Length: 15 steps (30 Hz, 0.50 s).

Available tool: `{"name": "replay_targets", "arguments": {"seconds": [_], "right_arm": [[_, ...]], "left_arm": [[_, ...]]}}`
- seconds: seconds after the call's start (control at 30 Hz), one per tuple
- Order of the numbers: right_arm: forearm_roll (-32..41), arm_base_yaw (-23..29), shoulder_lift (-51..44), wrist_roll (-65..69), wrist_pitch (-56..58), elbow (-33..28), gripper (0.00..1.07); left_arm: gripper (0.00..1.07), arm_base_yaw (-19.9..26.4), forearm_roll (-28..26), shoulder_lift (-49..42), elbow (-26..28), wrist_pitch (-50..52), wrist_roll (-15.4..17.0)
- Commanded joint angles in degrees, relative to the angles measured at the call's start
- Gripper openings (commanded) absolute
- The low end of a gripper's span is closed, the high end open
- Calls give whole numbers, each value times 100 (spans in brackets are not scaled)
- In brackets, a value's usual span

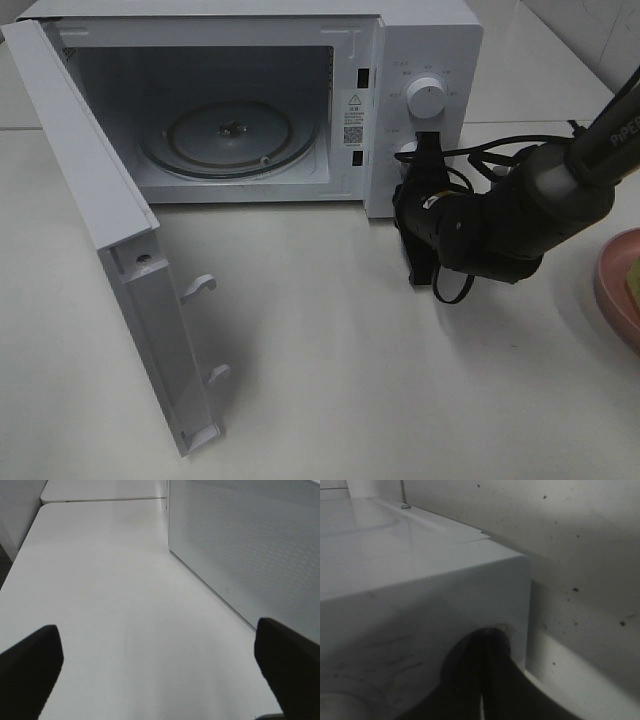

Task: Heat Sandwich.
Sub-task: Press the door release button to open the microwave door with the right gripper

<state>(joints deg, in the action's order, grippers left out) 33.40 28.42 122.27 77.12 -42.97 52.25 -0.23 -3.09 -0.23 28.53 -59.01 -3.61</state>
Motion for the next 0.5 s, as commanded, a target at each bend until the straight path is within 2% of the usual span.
{"name": "replay_targets", "arguments": {"seconds": [0.03,0.5], "right_arm": [[-309,-97,-201,-23,-418,63,2],[-625,-97,-716,0,223,-539,2]], "left_arm": [[100,-6,-11,-155,-17,6,17],[100,-6,-11,-155,-17,6,17]]}}
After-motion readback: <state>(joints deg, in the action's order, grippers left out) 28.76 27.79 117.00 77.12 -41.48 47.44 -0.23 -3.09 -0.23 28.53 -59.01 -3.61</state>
